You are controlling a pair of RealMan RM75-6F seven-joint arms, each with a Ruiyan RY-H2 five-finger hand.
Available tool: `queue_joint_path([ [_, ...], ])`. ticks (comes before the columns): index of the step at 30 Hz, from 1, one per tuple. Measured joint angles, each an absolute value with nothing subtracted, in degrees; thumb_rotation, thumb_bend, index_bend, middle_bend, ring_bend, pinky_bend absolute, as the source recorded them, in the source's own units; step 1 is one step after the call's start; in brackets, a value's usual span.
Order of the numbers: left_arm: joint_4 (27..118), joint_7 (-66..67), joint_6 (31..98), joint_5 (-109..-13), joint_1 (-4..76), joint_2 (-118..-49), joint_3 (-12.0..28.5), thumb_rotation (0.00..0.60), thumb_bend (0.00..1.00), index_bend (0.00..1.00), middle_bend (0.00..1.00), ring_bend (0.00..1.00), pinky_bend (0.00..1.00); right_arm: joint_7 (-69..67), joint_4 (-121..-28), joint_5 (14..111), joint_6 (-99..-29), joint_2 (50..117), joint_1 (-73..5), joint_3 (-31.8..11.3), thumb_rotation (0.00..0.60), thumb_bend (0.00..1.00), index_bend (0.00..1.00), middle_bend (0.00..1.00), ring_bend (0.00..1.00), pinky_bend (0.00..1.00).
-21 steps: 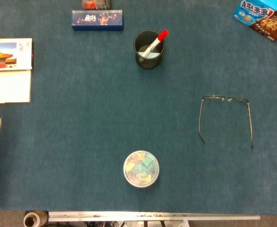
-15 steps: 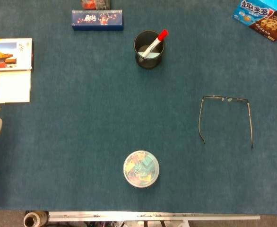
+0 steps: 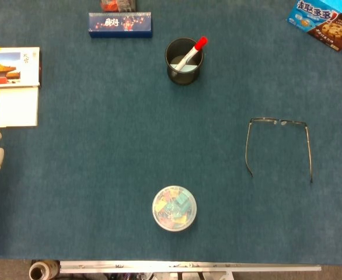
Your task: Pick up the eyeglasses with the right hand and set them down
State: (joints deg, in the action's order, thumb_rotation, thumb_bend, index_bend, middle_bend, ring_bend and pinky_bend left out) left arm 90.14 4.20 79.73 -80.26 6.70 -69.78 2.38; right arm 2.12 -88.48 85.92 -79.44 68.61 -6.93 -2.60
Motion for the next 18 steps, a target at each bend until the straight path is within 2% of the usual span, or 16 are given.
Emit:
queue_joint_path([
  [18, 87.02, -0.4, 80.04, -80.49, 5.51, -69.89, 1.71, 0.6, 0.33, 0.45, 0.39, 0.31, 0.45, 2.95, -90.67, 87.45, -70.47, 71.56, -13.67, -2.31, 0.6, 0.39, 0.49, 0.42, 0.33, 0.55],
])
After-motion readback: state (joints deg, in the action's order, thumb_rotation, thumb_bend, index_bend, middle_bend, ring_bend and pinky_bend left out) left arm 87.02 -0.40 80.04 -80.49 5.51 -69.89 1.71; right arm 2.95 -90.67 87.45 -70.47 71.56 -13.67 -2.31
